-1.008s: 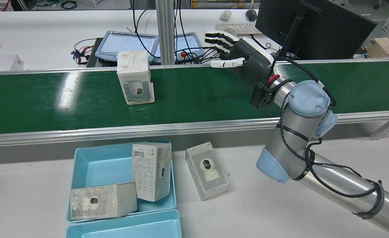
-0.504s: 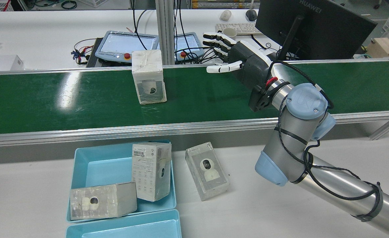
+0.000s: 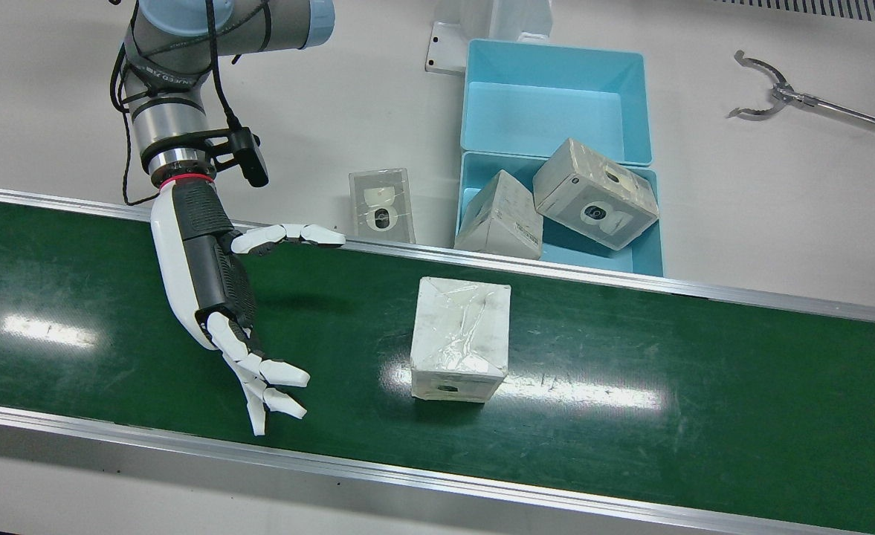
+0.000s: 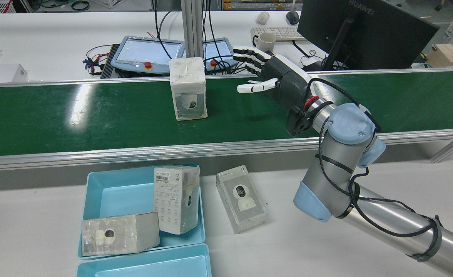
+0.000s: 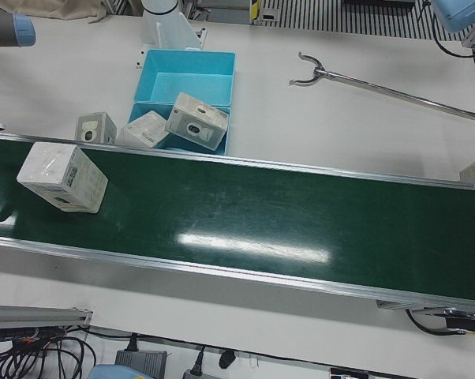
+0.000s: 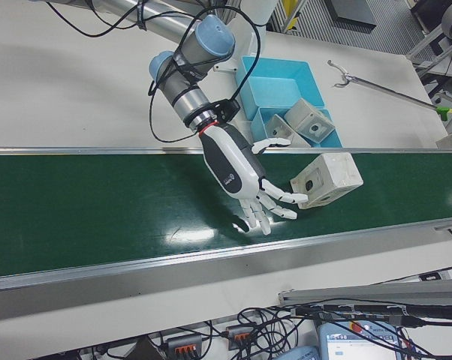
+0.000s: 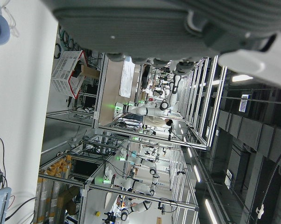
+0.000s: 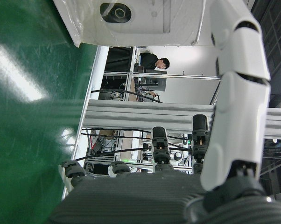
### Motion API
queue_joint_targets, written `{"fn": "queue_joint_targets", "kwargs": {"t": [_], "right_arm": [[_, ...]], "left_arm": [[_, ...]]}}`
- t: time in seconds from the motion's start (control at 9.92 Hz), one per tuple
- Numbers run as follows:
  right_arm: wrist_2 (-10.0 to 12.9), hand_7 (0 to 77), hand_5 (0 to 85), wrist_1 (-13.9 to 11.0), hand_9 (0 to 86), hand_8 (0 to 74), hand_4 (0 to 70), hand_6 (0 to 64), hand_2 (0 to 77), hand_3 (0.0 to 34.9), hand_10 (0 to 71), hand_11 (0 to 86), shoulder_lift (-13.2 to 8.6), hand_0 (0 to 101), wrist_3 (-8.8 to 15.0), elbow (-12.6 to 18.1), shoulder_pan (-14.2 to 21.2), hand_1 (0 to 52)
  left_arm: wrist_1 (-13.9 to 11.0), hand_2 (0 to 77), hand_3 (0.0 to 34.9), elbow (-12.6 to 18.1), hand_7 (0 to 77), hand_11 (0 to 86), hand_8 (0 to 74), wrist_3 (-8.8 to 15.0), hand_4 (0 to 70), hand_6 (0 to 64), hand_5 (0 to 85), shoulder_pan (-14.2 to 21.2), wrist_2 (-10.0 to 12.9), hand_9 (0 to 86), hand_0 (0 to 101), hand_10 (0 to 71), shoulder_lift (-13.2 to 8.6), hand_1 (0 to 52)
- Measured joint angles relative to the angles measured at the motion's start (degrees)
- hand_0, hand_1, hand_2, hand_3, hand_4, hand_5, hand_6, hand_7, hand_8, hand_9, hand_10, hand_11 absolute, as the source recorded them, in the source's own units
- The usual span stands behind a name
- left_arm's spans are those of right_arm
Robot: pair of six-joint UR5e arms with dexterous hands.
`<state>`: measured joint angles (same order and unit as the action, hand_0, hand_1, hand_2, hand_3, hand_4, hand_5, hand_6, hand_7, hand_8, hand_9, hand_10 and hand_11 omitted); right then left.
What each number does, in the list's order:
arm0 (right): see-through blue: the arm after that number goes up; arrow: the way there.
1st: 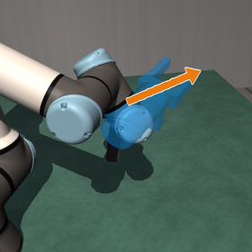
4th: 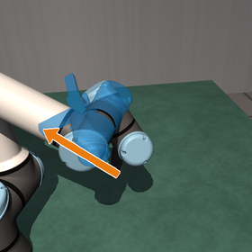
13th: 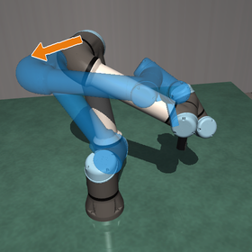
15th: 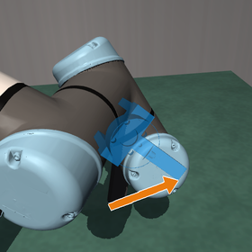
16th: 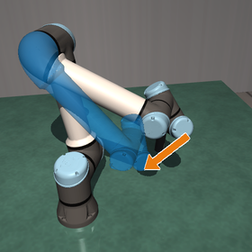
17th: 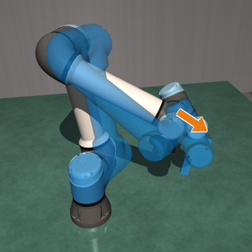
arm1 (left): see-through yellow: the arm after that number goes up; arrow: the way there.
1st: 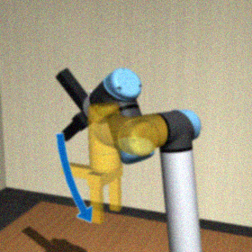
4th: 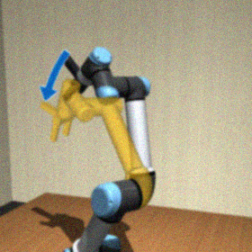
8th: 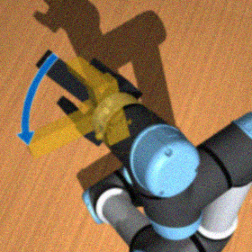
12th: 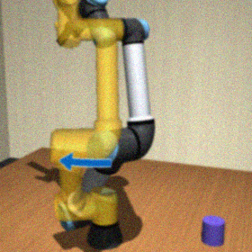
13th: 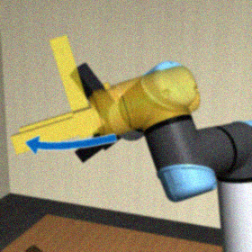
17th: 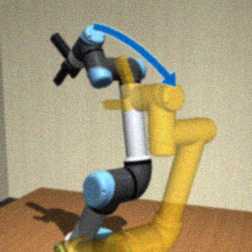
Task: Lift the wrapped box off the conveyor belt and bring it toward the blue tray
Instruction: 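Close the right hand's fingers around the wrapped white box on the belt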
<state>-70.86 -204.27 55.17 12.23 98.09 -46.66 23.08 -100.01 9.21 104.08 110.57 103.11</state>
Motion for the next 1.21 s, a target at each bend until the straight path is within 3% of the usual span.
{"fn": "queue_joint_targets", "kwargs": {"t": [0.5, 0.6, 1.21], "right_arm": [[0.0, 18.0, 21.8, 2.1, 2.2, 0.0, 15.8, 0.0, 19.1, 29.9, 1.1, 3.3, -0.2, 46, 0.1, -1.8, 0.4, 13.6], [0.0, 18.0, 21.8, 2.3, 2.2, 0.0, 16.9, 0.0, 19.1, 29.6, 4.4, 6.0, -0.4, 46, 0.1, -2.2, 0.4, 13.6], [0.1, 18.5, 21.8, 2.5, 2.2, 0.0, 18.0, 0.0, 19.1, 29.6, 2.7, 4.9, -1.4, 46, 0.1, -3.2, 0.5, 12.5]], "left_arm": [[0.0, 0.5, 0.0, 0.0, 0.5, 0.0, 0.0, 0.0, 0.0, 0.0, 0.5, 0.0, 0.0, 0.5, 0, 0.5, 0.0, 0.0], [0.0, 0.5, 0.0, 0.0, 0.5, 0.0, 0.0, 0.0, 0.0, 0.0, 0.5, 0.0, 0.0, 0.5, 0, 0.5, 0.0, 0.0], [0.0, 0.5, 0.0, 0.0, 0.5, 0.0, 0.5, 0.0, 0.0, 0.0, 0.5, 0.0, 0.0, 0.0, 0, 0.5, 0.0, 0.0]]}}
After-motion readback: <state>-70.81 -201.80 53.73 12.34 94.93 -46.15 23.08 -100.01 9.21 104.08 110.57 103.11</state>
